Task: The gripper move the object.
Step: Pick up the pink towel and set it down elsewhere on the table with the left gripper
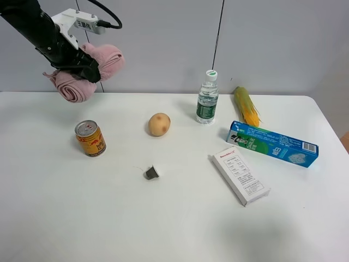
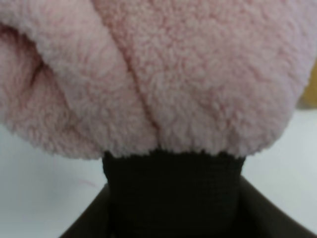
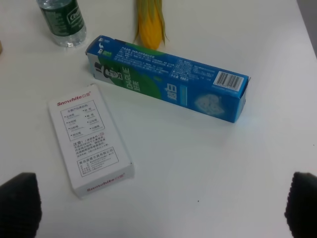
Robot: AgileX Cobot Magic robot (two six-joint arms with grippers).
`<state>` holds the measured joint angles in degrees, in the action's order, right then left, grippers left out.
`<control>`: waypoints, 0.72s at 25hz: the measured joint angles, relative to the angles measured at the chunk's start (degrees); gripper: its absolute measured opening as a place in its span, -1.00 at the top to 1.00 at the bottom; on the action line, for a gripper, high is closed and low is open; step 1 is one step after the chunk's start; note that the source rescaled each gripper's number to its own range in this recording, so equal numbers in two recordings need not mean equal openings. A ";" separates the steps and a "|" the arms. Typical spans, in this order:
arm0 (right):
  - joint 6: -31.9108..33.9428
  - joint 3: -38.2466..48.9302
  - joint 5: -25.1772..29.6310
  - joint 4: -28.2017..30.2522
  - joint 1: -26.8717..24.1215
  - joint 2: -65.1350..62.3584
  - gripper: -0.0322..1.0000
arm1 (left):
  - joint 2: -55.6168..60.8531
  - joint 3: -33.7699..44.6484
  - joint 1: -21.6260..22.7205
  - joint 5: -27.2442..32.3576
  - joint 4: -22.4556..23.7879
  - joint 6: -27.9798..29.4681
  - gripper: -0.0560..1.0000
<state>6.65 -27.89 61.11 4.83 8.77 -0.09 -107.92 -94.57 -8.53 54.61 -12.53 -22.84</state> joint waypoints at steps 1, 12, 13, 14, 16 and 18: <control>0.00 0.00 0.00 0.00 0.00 0.00 -1.00 | 0.87 0.00 -0.58 1.69 0.06 1.27 0.89; 0.00 0.00 0.00 0.00 0.00 0.00 -1.00 | 4.13 0.00 -11.10 6.91 -1.22 7.42 0.89; 0.00 0.00 0.00 0.00 0.00 0.00 -1.00 | 4.13 0.00 -12.09 7.01 -1.23 7.97 0.89; 0.00 0.00 0.00 0.00 0.00 0.00 -1.00 | 4.18 0.00 -13.25 7.32 -1.29 8.61 0.89; 0.00 0.00 0.00 0.00 0.00 0.00 -1.00 | 4.18 0.00 -15.63 8.26 -1.29 9.80 0.89; 0.00 0.00 0.00 0.00 0.00 0.00 -1.00 | 4.18 0.06 -17.87 9.03 -1.29 10.50 0.89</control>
<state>6.65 -27.89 61.11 4.83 8.77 -0.09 -103.75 -94.51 -26.40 63.64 -13.81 -12.33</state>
